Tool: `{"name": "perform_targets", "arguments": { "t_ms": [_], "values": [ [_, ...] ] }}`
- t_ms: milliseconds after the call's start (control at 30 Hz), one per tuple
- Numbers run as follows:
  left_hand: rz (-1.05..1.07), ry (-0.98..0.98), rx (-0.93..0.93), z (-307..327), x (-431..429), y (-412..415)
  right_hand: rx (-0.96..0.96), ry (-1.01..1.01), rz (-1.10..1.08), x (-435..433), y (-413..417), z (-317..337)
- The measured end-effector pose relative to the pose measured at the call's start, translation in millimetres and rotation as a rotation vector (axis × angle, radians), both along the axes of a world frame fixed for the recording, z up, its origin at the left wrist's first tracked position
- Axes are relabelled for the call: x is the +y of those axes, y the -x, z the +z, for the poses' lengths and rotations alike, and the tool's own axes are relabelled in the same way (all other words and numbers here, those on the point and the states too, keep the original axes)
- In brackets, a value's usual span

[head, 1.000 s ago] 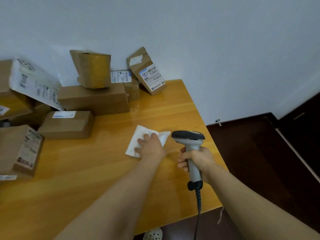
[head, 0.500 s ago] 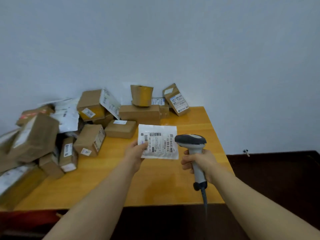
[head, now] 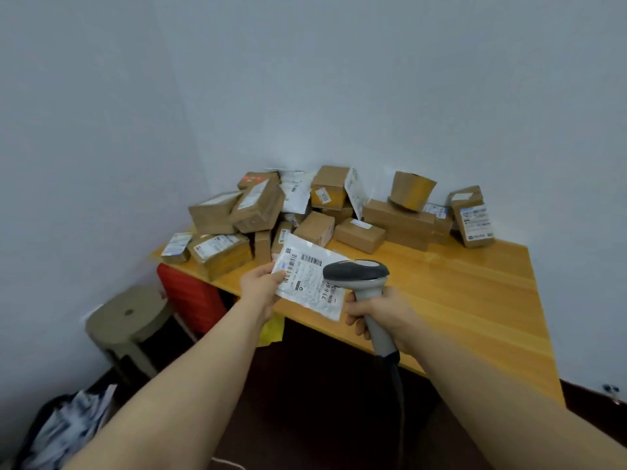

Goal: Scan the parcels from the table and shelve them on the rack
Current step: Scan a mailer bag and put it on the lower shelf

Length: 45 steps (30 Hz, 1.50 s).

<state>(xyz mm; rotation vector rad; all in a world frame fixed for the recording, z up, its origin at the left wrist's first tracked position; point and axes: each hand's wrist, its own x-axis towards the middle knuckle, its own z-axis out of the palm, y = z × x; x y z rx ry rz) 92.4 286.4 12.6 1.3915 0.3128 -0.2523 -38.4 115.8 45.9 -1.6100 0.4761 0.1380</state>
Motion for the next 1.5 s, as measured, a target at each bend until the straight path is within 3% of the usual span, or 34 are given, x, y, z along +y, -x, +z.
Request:
{"name": "perform_targets", "arguments": {
  "t_ms": [200, 633, 1500],
  "values": [
    [0.062, -0.15, -0.06, 14.5, 73.4, -3.5, 0.002, 0.17, 0.189, 62.3, -12.2, 20.8],
    [0.097, -0.272, -0.024, 20.9, 178.0, -6.9, -0.003, 0.34, 0.344, 155.9, -18.7, 34.9],
    [0.052, -0.269, -0.035, 31.5, 238.0, -2.9, -0.014, 0.336, 0.33, 219.7, -9.1, 51.2]
  ]
}}
